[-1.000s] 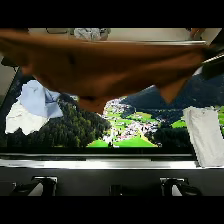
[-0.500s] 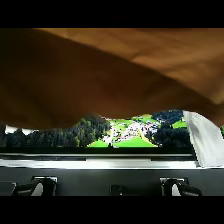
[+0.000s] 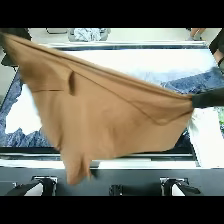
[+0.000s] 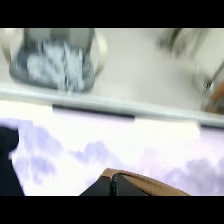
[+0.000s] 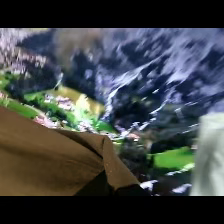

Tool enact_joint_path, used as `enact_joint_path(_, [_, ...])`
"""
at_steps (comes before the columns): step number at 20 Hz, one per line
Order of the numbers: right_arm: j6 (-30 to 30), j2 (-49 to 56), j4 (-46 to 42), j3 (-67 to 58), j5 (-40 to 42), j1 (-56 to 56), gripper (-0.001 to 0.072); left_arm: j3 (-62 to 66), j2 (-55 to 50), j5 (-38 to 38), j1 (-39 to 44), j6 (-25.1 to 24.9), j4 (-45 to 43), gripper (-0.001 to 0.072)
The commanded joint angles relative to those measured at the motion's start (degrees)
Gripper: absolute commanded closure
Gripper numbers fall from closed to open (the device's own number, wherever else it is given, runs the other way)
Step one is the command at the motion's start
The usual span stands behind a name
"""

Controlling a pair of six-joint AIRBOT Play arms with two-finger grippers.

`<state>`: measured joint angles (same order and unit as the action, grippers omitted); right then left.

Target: Fold the shirts.

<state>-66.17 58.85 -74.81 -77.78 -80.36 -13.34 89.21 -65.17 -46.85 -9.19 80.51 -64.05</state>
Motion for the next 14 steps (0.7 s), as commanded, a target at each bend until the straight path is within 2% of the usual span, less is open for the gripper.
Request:
enact_joint_path(1, [0.35, 14.36, 8.76, 6.95, 16.11, -0.02, 0.0669, -0.68, -16.48, 3.26, 1.64, -3.04, 0.02, 0.0677])
enact_joint_path(3, [0.39, 22.8, 15.65, 6.95, 26.45, -0.02, 0.0669, -0.61, -24.44, 7.34, 2.54, -2.99, 2.64, 0.0677])
enact_joint_path(5, [0.37, 28.85, 21.94, 6.95, 32.5, -0.02, 0.0668, -0.63, -29.59, 7.08, 2.8, -2.99, 8.41, 0.0675])
enact_joint_path(7, [0.46, 32.89, 26.14, 6.95, 34.01, 0.09, 0.0668, -0.63, -32.5, 5.4, 3.26, -2.99, 10.78, 0.0675])
enact_joint_path(10, [3.45, 35.39, 26.56, 6.95, 34.45, 0.09, 0.0667, -0.63, -34.14, 1.75, 4.2, -2.99, 10.73, 0.0676])
enact_joint_path(11, [4.72, 35.26, 26.6, 6.8, 33.9, -0.02, 0.0643, -0.61, -34.18, 0.5, 4.22, -2.97, 10.78, 0.0674])
enact_joint_path(12, [4.83, 34.84, 26.58, 5.99, 31.78, -0.2, 0.0487, -0.2, -34.16, -1.79, 4.09, -2.99, 10.75, 0.0624])
enact_joint_path(13, [6.86, 34.01, 26.58, 4.35, 28.04, -0.72, 0.0246, 0.83, -34.16, -5.86, 3.54, -2.99, 10.73, 0.0439])
enact_joint_path(14, [9.99, 32.94, 26.1, 2.36, 23.52, -1.6, 0.0131, 2.43, -34.16, -11.89, 2.54, -2.99, 10.71, 0.0176])
